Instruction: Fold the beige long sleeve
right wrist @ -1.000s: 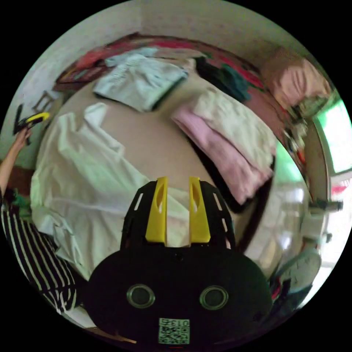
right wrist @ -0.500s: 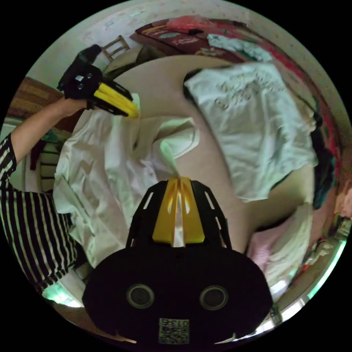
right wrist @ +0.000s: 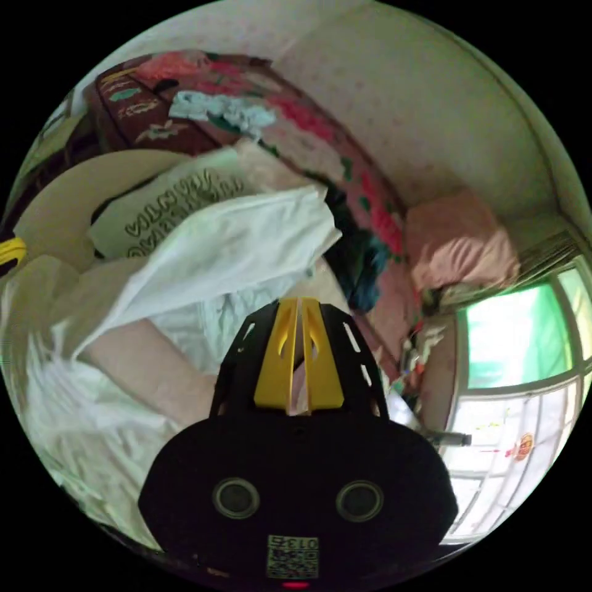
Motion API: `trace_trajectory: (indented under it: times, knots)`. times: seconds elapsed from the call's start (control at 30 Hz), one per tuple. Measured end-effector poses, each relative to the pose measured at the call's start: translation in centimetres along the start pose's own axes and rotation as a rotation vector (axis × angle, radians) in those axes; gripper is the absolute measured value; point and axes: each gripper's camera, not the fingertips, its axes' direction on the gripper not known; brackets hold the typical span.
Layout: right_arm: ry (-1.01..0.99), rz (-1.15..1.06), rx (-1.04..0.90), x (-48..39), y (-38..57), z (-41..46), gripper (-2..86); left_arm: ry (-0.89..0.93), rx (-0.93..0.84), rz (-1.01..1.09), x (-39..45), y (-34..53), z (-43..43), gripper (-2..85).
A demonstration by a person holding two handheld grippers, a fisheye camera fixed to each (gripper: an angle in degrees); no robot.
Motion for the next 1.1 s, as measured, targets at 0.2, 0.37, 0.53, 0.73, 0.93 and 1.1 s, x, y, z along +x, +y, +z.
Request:
trace_trajectory:
  times: [0.2, 0.37, 0.53, 0.73, 0.93, 1.1]
  knots:
    - [-0.276, 0.173, 0.045, 4.7, 9.4, 0.7, 4.2, 0.138, -0.100, -0.018, -3.2, 2.6, 1.3, 7.1]
    - [-0.265, 0.186, -0.006, 4.4, 20.0, 1.4, 5.2, 0.180, -0.131, 0.055, -1.8, 1.3, 2.4, 3.2]
    - [-0.337, 0.346, -0.217, 6.4, 30.8, 5.9, 8.2, 0.012, -0.179, 0.190, 0.7, 0.4, 1.0, 0.1]
    - [-0.408, 0.355, -0.243, 5.0, 34.2, 8.4, 9.4, 0.005, -0.138, 0.026, -4.4, 1.7, -1.1, -0.4]
    - [-0.357, 0.258, -0.273, 2.6, 33.3, 9.6, 3.4, -0.070, -0.178, 0.111, -2.2, 1.3, -0.6, -0.4]
    - [-0.351, 0.230, -0.240, 3.2, 35.3, 8.7, 1.7, -0.036, -0.140, 0.057, -3.0, 1.9, -1.6, -0.4]
